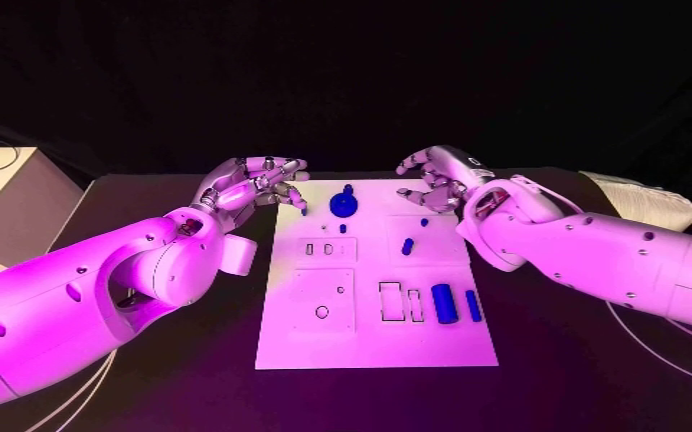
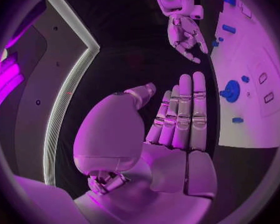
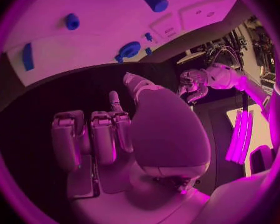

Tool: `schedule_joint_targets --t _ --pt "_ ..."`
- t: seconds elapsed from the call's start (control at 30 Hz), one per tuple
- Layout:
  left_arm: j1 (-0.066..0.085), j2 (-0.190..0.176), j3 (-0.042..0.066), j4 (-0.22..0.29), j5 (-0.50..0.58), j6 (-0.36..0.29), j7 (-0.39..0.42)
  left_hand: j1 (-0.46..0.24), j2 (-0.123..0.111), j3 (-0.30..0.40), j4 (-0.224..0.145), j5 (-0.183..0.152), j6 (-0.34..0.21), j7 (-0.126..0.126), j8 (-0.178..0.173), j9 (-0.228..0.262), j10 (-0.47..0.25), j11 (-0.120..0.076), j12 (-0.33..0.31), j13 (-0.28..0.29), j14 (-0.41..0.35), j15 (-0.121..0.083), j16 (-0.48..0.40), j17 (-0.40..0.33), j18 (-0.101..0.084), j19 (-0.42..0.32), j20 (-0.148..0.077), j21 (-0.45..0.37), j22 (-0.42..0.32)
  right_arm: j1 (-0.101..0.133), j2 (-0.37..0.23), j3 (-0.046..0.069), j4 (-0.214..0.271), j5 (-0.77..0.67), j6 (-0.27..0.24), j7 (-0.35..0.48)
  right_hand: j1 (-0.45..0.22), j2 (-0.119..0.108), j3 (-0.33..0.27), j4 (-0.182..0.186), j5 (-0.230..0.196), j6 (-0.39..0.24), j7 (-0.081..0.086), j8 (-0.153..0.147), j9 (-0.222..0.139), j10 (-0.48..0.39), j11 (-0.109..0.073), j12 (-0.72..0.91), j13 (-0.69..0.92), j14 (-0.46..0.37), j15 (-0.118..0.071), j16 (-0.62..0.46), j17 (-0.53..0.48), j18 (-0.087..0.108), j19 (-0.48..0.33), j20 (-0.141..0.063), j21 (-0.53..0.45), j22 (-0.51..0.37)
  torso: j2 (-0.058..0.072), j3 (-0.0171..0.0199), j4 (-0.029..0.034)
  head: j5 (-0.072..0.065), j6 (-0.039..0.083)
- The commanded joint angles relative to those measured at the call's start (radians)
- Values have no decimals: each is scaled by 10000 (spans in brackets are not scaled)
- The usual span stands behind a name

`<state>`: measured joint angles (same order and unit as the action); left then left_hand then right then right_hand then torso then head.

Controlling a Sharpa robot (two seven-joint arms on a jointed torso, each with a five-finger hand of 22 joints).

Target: Assemble the parts on the task board

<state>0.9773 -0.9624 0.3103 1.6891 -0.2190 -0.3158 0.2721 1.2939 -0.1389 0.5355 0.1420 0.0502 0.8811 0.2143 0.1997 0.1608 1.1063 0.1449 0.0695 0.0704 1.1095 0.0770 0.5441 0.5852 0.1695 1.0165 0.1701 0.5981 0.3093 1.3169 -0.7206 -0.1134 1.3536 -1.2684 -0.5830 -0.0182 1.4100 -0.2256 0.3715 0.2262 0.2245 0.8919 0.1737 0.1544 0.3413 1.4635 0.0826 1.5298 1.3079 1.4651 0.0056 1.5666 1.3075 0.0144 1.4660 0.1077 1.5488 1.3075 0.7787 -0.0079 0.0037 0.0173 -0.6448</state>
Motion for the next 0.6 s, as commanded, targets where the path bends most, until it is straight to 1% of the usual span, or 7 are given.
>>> schedule_joint_targets --t 0.03,0.13,0.3,0.4,0.5,0.53,0.6 --pt "-93 -3 8 -11 -16 207 112 1 4 70 -11 37 27 11 -62 15 -18 32 -37 6 -70 -8 55 9 105 -71 -31 53 9 41 -447 -7 152 1804 777 1459 106 -3 12 -84 50 62 5 -52 -3 586 64 -52 2122 1044 84 28 2585 -71 904 85 -29 2394 -123 103 -127 53 29" --pt "-157 -12 8 -22 -15 230 115 2 -3 69 -16 37 30 7 -62 16 -13 29 -34 7 -76 -8 59 13 106 -82 -30 64 16 64 -829 -7 148 1879 1122 1622 171 -43 42 -149 97 72 7 -65 -4 590 64 -48 2127 1049 84 34 2605 -79 918 86 -5 2418 -150 160 -162 8 27" --pt "-234 -16 7 -49 -19 261 114 0 0 77 -18 38 56 -5 -48 25 115 5 23 34 -88 -21 80 34 110 -119 -31 110 45 50 -1263 -17 -92 1583 1622 1748 214 -74 57 -192 120 84 7 -70 -3 607 65 -33 2144 1057 84 42 2633 -94 948 85 48 2469 -167 230 -208 -56 0" --pt "-265 -3 7 -75 -21 273 115 -2 -1 83 -18 38 60 -12 -47 27 180 -7 49 47 -95 -28 89 44 113 -138 -34 135 61 -1 -1383 -28 -320 1424 1842 1759 216 -97 50 -201 111 90 7 -70 -2 618 67 -23 2155 1057 83 42 2633 -106 973 85 90 2509 -164 253 -221 -86 -17" --pt "-288 0 7 -98 -22 275 114 -2 -2 83 -18 38 61 -12 -47 27 184 -7 51 48 -96 -29 90 44 113 -139 -34 137 62 -82 -1372 -36 -575 1242 1924 1746 217 -116 43 -209 102 90 8 -73 -3 607 68 -33 2143 1057 84 42 2633 -105 970 85 85 2505 -141 248 -224 -110 -34" --pt "-295 2 7 -106 -22 276 114 -2 -2 83 -18 38 61 -12 -47 27 184 -7 51 48 -96 -29 90 44 113 -139 -34 137 62 -109 -1344 -37 -674 1198 1935 1738 215 -127 39 -211 95 89 8 -77 -3 607 69 -33 2143 1057 84 42 2633 -107 974 86 91 2510 -133 264 -235 -111 -47" --pt "-306 9 7 -120 -22 280 114 -2 -2 83 -18 38 61 -12 -47 27 184 -7 51 48 -96 -29 90 44 113 -139 -34 137 62 -149 -1268 -39 -856 1146 1944 1712 213 -134 35 -213 89 86 10 -80 -4 605 69 -35 2142 1057 85 42 2633 -106 973 86 90 2509 -128 244 -226 -135 -66"
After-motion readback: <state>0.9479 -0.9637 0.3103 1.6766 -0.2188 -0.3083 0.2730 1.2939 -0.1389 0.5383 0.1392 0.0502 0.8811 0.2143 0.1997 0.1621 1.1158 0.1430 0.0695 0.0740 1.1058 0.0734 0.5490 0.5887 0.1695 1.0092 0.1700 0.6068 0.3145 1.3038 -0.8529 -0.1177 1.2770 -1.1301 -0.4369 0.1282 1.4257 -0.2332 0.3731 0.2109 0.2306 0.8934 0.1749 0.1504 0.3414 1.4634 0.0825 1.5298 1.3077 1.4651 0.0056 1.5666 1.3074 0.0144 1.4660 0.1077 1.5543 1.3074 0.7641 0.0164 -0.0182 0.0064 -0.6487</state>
